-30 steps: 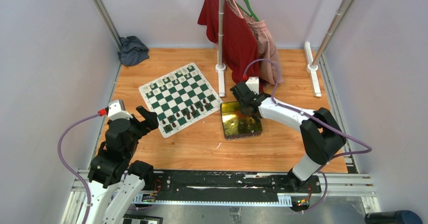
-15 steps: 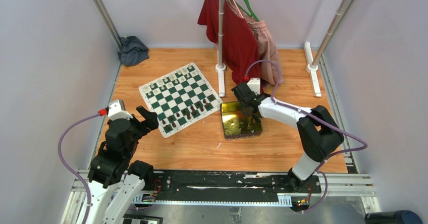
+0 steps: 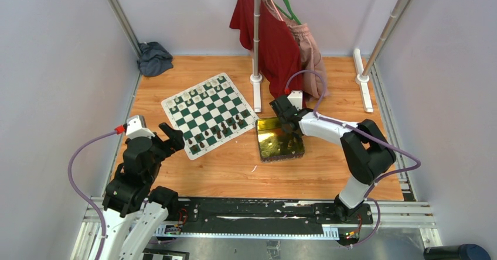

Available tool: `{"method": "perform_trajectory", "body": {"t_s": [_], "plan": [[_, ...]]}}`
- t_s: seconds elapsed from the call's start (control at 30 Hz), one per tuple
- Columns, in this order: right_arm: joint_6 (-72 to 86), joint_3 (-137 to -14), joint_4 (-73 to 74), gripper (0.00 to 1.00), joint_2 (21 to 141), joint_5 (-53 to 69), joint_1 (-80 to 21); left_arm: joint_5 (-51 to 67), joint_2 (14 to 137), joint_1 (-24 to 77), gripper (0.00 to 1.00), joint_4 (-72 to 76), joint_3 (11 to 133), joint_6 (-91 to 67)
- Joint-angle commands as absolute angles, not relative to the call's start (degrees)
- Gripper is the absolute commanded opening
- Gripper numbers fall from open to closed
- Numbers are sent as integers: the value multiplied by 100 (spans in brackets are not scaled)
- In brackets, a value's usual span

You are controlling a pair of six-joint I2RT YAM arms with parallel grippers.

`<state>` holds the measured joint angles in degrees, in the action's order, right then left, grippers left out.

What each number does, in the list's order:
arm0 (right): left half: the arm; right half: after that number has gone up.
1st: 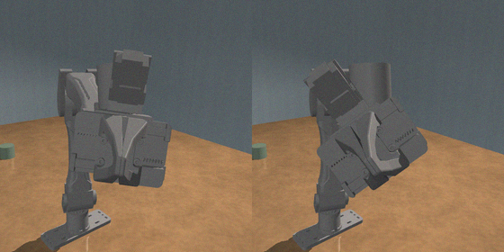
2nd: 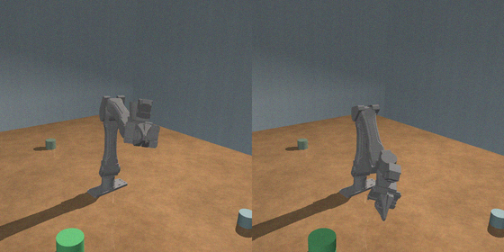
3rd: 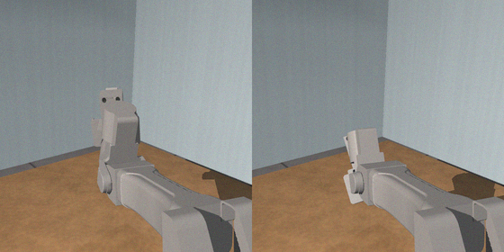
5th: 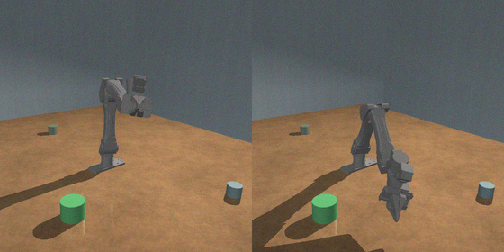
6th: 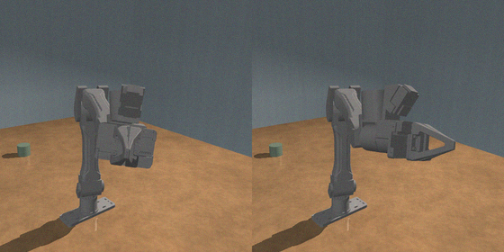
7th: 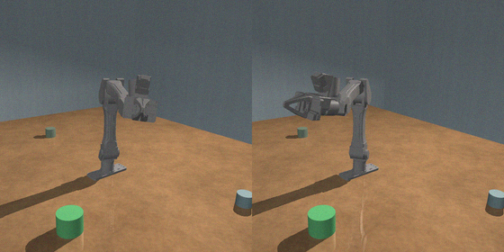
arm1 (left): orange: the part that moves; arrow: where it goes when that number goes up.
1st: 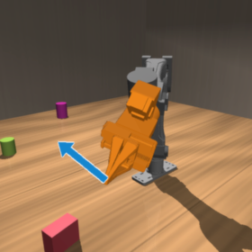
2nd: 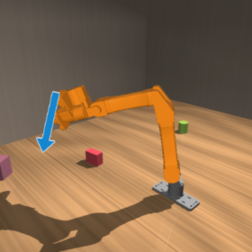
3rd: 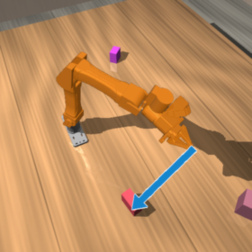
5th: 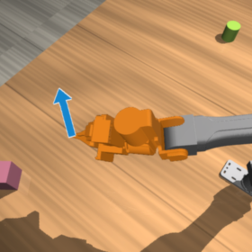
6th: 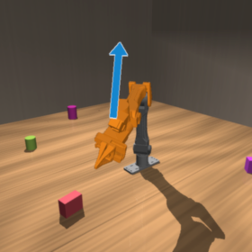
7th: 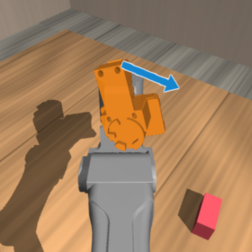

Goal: Set up the chess pieces on the board
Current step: Pick up the chess piece from the storage box.

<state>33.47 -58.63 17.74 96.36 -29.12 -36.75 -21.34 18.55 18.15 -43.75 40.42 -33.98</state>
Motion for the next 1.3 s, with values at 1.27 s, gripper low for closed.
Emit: {"method": "perform_trajectory", "body": {"t_s": [1.27], "plan": [[3049, -5723, 1384, 0, 9437, -2330, -3558, -2135, 1793, 1846, 100, -4239, 3955, -3308]]}}
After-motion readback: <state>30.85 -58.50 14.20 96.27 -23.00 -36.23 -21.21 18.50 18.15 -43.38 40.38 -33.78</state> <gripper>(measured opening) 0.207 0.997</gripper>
